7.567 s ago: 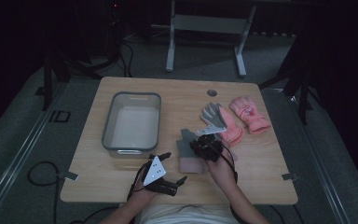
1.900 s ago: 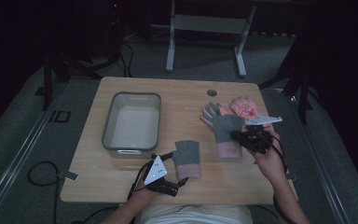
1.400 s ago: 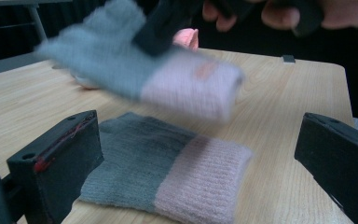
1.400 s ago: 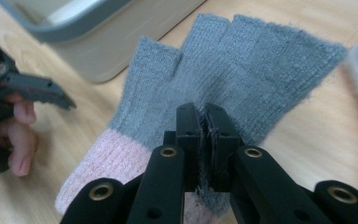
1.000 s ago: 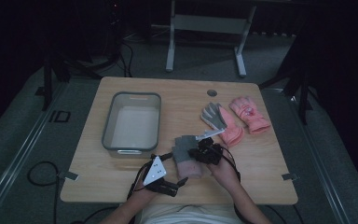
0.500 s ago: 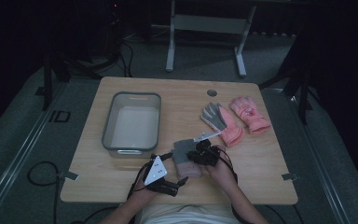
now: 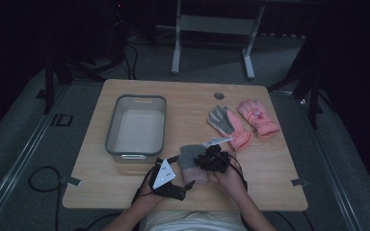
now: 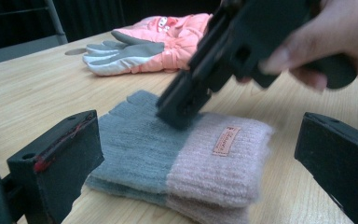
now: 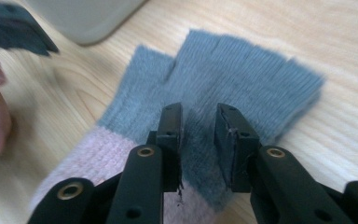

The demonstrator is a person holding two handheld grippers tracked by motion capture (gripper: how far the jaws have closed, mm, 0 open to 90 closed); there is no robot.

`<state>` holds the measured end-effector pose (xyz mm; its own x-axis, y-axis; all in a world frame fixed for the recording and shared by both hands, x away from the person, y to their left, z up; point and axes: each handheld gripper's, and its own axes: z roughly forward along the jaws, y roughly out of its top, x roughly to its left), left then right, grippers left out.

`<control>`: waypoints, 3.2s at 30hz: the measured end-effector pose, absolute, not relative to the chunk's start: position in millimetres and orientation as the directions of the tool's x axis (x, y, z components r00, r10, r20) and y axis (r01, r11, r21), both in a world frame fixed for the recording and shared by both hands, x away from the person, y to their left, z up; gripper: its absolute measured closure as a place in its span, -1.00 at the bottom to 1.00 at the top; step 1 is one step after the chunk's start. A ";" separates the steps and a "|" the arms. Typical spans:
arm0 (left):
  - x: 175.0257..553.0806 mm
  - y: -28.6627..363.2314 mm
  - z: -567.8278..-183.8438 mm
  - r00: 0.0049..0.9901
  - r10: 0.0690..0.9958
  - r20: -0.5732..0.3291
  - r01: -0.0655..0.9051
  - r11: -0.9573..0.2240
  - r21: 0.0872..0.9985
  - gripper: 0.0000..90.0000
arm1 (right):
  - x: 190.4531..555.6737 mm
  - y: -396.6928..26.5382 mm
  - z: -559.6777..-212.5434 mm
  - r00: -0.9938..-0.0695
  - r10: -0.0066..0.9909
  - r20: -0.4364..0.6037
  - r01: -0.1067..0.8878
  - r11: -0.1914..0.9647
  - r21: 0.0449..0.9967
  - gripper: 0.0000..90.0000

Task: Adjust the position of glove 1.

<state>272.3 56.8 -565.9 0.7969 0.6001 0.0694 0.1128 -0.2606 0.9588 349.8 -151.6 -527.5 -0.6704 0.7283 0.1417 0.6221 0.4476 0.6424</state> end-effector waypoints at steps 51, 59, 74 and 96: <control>307.0 30.1 -561.0 0.921 0.340 0.190 0.092 -0.664 0.742 0.35 | 403.8 -161.6 -547.3 -0.538 0.801 0.263 0.749 0.312 0.584 0.14; 312.4 33.8 -559.2 0.928 0.343 0.144 0.125 -0.652 0.748 0.44 | 407.5 -150.4 -549.5 -0.541 0.757 0.366 0.783 0.296 0.547 0.53; 317.3 38.9 -520.1 0.937 0.320 0.141 0.111 -0.654 0.748 0.50 | 397.1 -154.8 -507.9 -0.607 0.722 0.330 0.705 0.298 0.644 0.65; 338.3 47.7 -463.6 0.948 0.240 0.209 0.017 -0.694 0.720 0.50 | 402.6 -161.0 -459.7 -0.624 0.717 0.310 0.641 0.244 0.728 0.66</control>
